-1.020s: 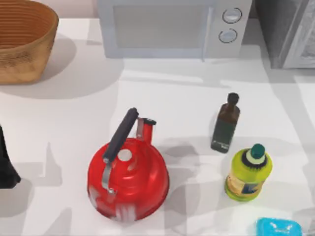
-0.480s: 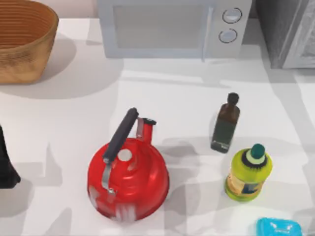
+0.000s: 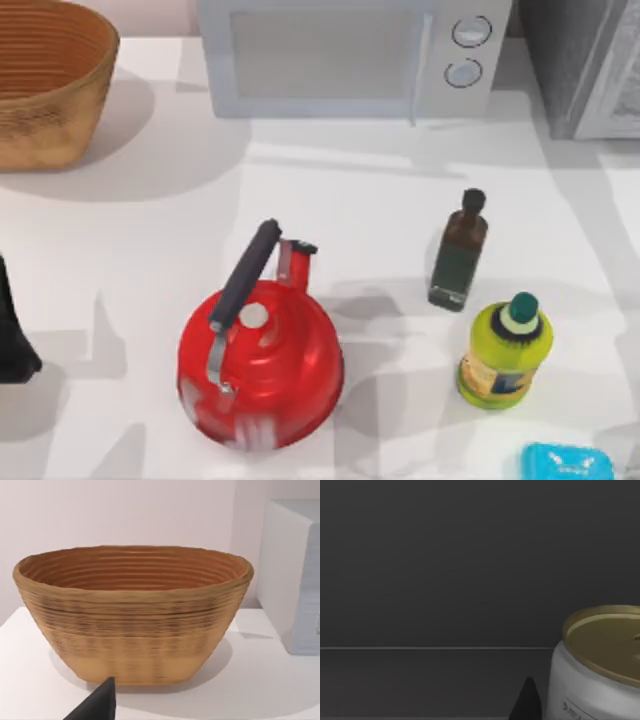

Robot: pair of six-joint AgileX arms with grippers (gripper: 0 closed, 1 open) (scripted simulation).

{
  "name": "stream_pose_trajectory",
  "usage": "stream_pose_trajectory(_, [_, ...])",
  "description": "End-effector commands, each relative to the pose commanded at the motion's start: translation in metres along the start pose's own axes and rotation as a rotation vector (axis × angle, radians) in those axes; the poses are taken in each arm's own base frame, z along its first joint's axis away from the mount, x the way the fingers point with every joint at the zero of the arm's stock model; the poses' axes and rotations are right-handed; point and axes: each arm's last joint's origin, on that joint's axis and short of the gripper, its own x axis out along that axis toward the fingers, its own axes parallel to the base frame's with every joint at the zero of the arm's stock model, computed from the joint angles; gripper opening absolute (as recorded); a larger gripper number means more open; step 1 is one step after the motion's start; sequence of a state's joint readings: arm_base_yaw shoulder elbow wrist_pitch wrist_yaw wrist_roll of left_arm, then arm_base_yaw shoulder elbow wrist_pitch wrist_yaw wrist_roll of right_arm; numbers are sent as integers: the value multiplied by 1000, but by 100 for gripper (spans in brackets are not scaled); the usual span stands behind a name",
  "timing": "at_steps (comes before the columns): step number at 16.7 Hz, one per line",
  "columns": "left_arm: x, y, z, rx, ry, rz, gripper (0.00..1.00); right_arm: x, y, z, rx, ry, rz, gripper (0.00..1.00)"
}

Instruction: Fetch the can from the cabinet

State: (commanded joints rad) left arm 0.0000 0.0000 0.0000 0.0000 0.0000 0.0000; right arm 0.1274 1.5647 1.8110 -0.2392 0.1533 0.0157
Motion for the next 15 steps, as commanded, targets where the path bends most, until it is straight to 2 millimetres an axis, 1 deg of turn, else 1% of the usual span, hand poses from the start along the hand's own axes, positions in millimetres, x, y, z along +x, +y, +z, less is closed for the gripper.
stream_pose_trajectory(1, [0,0,0,0,0,0,100,0,0,0,0,0,0,0])
stream_pose_trajectory(10, [0,0,0,0,0,0,100,-2,1,1,1,-1,1,0])
stream_pose_trajectory(11, [0,0,0,0,0,0,100,-7,2,4,1,-1,-1,0])
stream_pose_trajectory(12, [0,0,0,0,0,0,100,-17,3,9,1,-3,-1,0])
stream_pose_trajectory(13, [0,0,0,0,0,0,100,-30,5,17,2,-4,-1,0])
stream_pose_trajectory(15, [0,0,0,0,0,0,100,-67,9,33,1,-2,1,0])
